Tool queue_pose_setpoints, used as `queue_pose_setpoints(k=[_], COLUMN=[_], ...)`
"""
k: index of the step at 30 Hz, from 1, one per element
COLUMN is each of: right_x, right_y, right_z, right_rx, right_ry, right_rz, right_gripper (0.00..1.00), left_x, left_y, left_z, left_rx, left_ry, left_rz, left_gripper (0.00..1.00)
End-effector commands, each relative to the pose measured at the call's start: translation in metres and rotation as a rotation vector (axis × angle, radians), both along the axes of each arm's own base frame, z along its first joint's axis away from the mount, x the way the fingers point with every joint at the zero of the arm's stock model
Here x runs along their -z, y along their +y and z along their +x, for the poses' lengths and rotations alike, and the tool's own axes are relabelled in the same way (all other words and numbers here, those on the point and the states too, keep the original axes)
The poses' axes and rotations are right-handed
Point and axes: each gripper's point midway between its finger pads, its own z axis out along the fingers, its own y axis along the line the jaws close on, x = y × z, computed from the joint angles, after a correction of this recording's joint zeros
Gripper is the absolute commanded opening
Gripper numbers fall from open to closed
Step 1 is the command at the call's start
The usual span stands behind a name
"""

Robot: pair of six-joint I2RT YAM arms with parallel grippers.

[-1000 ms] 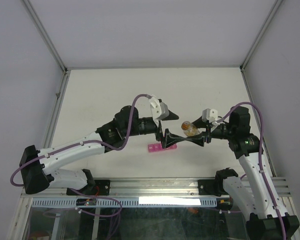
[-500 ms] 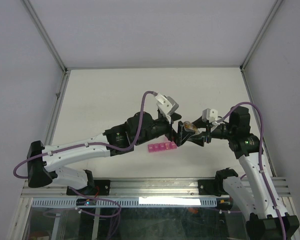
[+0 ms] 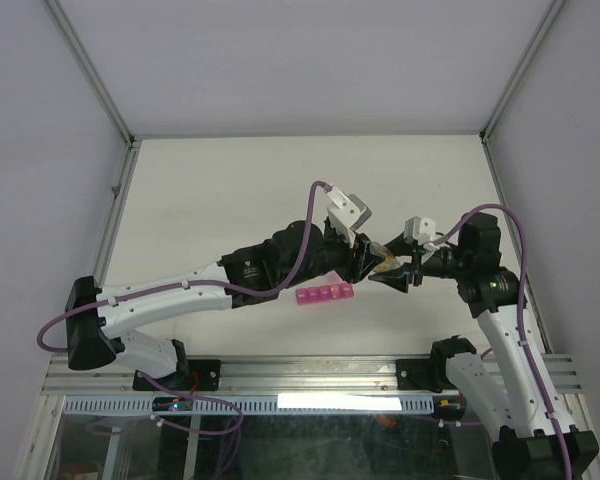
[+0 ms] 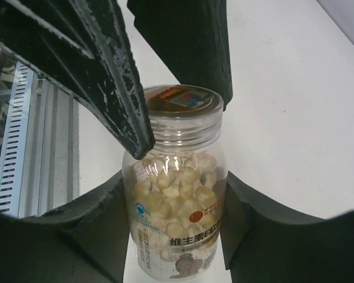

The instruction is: Sort the pills into containers

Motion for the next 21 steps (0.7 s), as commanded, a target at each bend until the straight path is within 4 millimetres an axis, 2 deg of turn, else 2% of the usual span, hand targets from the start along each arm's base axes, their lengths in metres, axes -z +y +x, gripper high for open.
queue_pose_setpoints(k=[1, 5, 9, 12, 15, 16, 17, 18, 19, 20, 21], right_x=[-0.021, -0.021, -0.021, -0.021, -0.021, -0.021, -0.021, -0.021, -0.021, -0.021, -0.021], right_y=[0.001, 0.001, 0.001, 0.001, 0.001, 0.001, 0.001, 0.001, 0.001, 0.001, 0.001], right_z=[0.002, 0.002, 0.002, 0.002, 0.002, 0.002, 0.002, 0.002, 0.002, 0.002, 0.002], right_rx=[-0.010, -0.011, -0.011, -0.010, -0.010, -0.010, -0.010, -0.011, -0.010, -0.010, -0.010], right_ry=[-0.084, -0.082, -0.081, -0.083, -0.082, -0.082, -0.082, -0.083, -0.083, -0.082, -0.082], right_rz=[0.024, 0.024, 0.024, 0.023, 0.024, 0.024, 0.023, 0.024, 0.024, 0.024, 0.023], right_gripper=[0.00, 0.00, 0.00, 0.00, 0.00, 0.00, 0.00, 0.00, 0.00, 0.00, 0.00], left_x=[-0.029, -0.029, -0.019, -0.012, -0.014, -0.017, -0.021, -0.025, -0.032, -0.036, -0.041], left_y=[-0.003, -0.008, -0.012, -0.009, -0.003, -0.001, 0.003, 0.006, 0.011, 0.016, 0.021], left_z=[-0.003, -0.018, -0.045, -0.048, -0.042, -0.036, -0.028, -0.019, -0.011, -0.007, -0.005], left_rx=[0.029, 0.144, 0.389, 0.474, 0.508, 0.488, 0.448, 0.396, 0.338, 0.292, 0.260], left_ry=[-0.032, -0.088, -0.298, -0.383, -0.416, -0.415, -0.405, -0.386, -0.368, -0.358, -0.353], left_rz=[-0.055, -0.028, 0.052, 0.081, 0.081, 0.076, 0.064, 0.042, 0.006, -0.033, -0.076], left_gripper=[0.35, 0.17, 0.00, 0.00, 0.00, 0.04, 0.17, 0.42, 0.80, 0.96, 0.99])
